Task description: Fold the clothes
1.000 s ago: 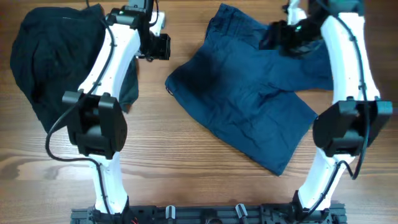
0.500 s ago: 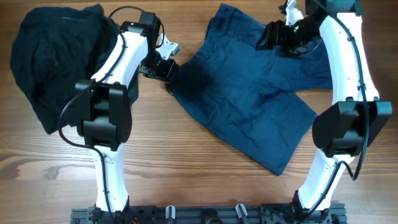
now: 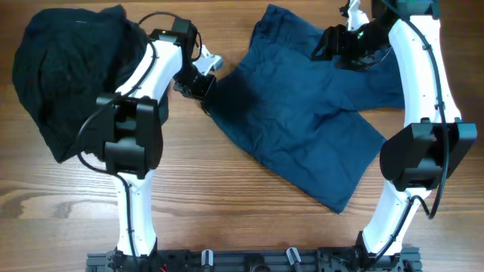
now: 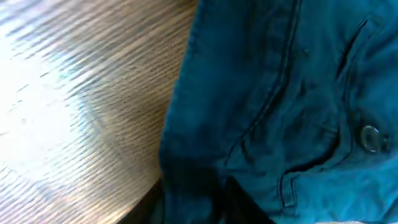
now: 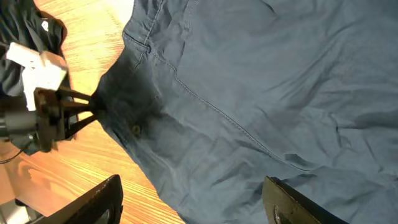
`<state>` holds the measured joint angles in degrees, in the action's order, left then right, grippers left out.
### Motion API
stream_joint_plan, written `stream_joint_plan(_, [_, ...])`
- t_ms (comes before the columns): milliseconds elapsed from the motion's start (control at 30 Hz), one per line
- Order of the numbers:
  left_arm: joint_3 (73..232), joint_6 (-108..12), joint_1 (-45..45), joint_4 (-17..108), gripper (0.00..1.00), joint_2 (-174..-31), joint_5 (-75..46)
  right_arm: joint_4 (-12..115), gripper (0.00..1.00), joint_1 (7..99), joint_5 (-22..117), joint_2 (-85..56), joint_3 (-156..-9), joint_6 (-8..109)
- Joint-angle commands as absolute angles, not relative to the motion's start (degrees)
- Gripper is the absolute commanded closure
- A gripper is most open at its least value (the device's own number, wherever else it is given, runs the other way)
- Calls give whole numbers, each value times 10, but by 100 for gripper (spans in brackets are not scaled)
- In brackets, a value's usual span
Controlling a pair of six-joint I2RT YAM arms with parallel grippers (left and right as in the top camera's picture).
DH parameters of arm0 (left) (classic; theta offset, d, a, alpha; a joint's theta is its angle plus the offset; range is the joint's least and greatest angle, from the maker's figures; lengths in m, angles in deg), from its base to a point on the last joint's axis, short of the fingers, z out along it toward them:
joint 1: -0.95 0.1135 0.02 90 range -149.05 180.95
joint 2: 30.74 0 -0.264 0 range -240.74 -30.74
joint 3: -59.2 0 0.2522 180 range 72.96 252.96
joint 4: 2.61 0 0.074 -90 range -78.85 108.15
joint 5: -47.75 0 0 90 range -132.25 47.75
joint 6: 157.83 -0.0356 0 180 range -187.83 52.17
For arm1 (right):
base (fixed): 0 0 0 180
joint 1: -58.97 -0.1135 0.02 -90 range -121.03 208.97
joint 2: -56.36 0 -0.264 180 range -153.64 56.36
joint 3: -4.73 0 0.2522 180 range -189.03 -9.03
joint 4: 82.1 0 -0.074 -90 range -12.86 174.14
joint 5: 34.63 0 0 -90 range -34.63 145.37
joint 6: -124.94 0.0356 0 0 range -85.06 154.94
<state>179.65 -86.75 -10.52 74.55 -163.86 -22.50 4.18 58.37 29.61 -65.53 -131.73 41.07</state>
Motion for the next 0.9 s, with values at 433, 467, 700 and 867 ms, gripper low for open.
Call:
stream_joint_plan(433, [1797,-656,-70,836,96,-1645,-232,83,29,580,293,-633,-1319,409])
stream_joint_plan(467, [1797,-655,-71,843,96,-1644,-232,91,29,577,302,-633,-1319,409])
stream_joint_plan(700, [1797,-584,-79,853,96,-1609,-232,140,32,554,325,-633,-1319,412])
stream_joint_plan(867, [1797,-550,-79,826,96,-1543,-266,137,43,552,350,-630,-1319,440])
